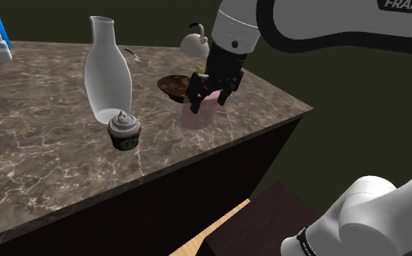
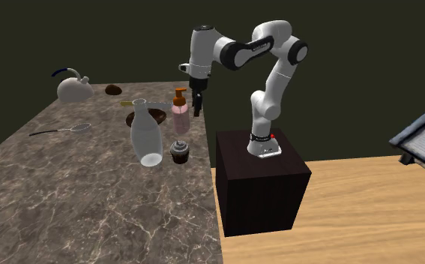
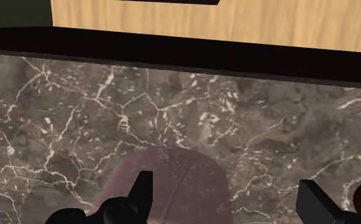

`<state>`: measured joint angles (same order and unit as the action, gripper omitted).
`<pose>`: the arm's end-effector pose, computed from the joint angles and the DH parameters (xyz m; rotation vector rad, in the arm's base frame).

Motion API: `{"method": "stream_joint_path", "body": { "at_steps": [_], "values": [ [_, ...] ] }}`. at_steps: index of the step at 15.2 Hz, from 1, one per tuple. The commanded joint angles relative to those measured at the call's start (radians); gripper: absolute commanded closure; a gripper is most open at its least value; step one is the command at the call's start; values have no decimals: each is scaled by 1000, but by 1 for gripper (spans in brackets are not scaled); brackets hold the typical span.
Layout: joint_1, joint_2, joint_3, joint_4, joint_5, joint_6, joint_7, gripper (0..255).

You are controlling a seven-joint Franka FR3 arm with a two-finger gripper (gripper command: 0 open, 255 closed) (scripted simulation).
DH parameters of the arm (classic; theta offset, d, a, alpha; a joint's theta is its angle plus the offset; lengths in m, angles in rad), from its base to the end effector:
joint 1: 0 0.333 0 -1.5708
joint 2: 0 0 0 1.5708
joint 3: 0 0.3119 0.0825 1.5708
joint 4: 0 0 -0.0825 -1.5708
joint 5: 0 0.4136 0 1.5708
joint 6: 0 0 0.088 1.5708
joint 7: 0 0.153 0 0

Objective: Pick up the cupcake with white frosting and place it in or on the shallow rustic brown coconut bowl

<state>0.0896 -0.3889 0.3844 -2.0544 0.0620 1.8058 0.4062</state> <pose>0.4269 0.2471 0.5410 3.1070 0.0603 0.2153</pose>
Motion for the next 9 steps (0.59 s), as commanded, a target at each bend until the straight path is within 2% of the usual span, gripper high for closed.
{"method": "stream_joint_path", "body": {
  "at_steps": [1,5,9],
  "values": [
    [4,60,41,58,-18,0,42,0],
    [17,193,123,168,-77,8,133,0],
    [44,346,198,300,-168,-4,232,0]
  ]
}}
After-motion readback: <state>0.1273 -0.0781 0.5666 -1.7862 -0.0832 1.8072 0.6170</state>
